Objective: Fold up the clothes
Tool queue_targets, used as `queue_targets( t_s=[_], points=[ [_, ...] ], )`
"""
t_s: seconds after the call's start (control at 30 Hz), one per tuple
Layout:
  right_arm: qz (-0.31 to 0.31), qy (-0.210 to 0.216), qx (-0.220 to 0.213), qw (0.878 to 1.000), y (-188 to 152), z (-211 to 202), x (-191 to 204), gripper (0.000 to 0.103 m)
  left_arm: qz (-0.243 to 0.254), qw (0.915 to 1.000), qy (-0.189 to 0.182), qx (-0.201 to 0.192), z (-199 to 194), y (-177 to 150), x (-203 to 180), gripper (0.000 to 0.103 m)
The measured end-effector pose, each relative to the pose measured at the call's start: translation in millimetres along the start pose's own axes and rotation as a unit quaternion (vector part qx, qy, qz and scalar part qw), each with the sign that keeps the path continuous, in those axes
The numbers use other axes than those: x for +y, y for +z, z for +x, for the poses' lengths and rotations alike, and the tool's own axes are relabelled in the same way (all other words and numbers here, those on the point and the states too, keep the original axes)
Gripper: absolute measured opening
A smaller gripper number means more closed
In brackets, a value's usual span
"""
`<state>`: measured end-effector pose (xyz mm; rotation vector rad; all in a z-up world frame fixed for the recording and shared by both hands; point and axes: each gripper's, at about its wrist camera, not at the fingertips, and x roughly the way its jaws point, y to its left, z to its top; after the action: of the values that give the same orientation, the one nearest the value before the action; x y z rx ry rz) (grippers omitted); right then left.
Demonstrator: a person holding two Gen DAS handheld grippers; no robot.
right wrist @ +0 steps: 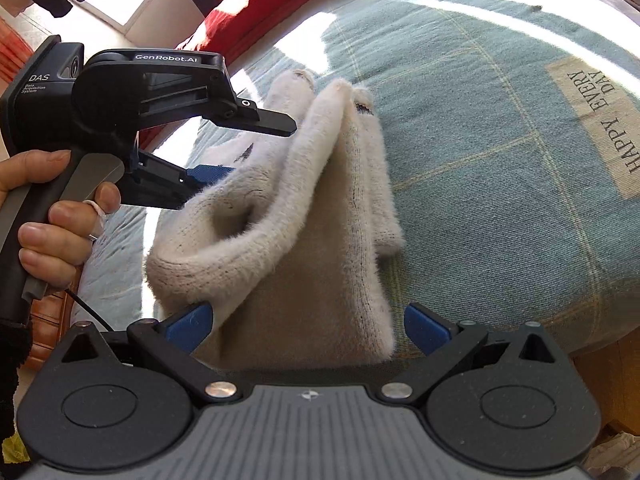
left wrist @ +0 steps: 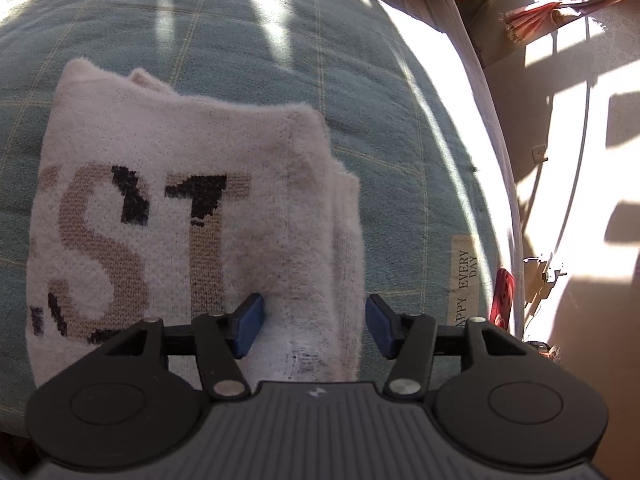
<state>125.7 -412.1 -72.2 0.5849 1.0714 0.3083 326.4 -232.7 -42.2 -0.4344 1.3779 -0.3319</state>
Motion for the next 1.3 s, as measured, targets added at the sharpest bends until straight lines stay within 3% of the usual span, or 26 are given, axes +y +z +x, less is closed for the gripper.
queue_targets(
  t_s=[0.1, 0.27, 0.47, 0.57, 0.77, 0.87, 0.93, 0.97, 1.0, 1.13, 1.3],
  points=[
    [0.005, -0.009, -0.006, 1.0, -3.4, -7.8, -4.3, 0.103, 0.032, 0.999, -0.031, 0.004, -8.8, -2.2, -14.2, 0.056],
    [0.004, -0.005, -0.039, 0.999, -2.4, -23.8, -1.3, 0.103, 0.106, 0.9941, -0.022, -0.01, -34.1, -7.7, -17.9, 0.057],
    [-0.031, 0.064, -0.105, 0.992, 5.2, -40.3, 19.8, 0.098, 0.186, 0.9819, 0.012, -0.036, -72.8, -22.1, 11.0, 0.063],
    [-0.055, 0.095, -0.102, 0.989, 15.3, -33.7, 38.8, 0.088, 0.196, 0.9789, 0.028, -0.052, -89.9, -30.2, 37.0, 0.064],
    [-0.097, 0.046, -0.024, 0.994, 27.5, 16.8, 65.6, 0.075, 0.183, 0.9789, 0.04, -0.082, -109.0, -46.1, 92.2, 0.065],
    [-0.097, 0.014, 0.012, 0.995, 22.2, 36.8, 65.6, 0.059, 0.184, 0.9785, 0.033, -0.086, -111.7, -54.7, 112.1, 0.068],
    [-0.093, 0.005, 0.023, 0.995, 16.1, 43.3, 62.8, 0.035, 0.189, 0.9777, 0.029, -0.087, -112.1, -59.7, 122.3, 0.068],
    [-0.088, 0.006, 0.024, 0.996, 14.6, 42.8, 61.6, 0.031, 0.193, 0.9768, 0.029, -0.088, -111.8, -61.2, 124.9, 0.069],
    [-0.084, 0.01, 0.021, 0.996, 14.1, 38.9, 61.4, 0.021, 0.199, 0.9756, 0.03, -0.088, -111.4, -62.3, 126.0, 0.069],
    [-0.089, 0.013, -0.007, 0.996, 17.0, 10.6, 67.4, 0.017, 0.219, 0.9707, 0.027, -0.094, -110.0, -64.7, 128.5, 0.069],
    [-0.101, -0.023, -0.011, 0.995, 17.8, -6.3, 60.3, 0.017, 0.25, 0.9627, 0.005, -0.103, -103.5, -64.4, 117.7, 0.069]
  ],
)
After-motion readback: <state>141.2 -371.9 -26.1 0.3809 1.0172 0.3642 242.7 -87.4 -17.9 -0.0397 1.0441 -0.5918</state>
